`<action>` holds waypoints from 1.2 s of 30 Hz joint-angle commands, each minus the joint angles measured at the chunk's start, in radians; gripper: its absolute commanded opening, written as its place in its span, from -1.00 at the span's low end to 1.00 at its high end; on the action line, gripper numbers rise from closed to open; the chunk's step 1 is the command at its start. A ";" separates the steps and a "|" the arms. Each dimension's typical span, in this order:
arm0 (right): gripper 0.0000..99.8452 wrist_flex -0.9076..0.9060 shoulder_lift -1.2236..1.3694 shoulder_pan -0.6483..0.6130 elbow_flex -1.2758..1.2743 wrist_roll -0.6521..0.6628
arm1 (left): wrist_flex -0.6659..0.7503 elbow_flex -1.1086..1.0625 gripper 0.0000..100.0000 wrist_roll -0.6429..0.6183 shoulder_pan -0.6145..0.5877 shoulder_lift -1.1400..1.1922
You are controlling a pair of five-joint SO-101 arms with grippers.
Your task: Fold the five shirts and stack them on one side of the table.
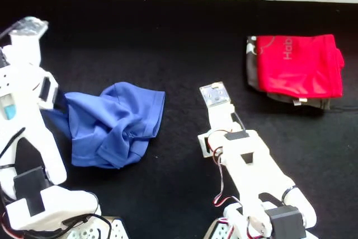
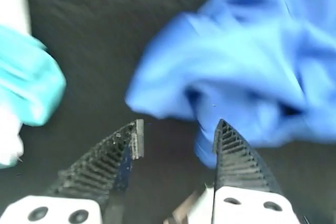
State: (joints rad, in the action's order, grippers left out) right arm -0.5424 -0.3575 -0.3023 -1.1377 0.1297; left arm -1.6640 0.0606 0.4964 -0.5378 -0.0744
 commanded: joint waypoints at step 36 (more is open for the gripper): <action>-0.99 0.016 0.001 -0.033 -0.002 -0.009 | 0.497 -0.846 -0.68 0.043 0.346 -0.340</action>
State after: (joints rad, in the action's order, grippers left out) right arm -0.5424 -0.3575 -0.3145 -1.1377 0.1297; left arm -1.1531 -0.8753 0.5317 -0.2018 -0.4442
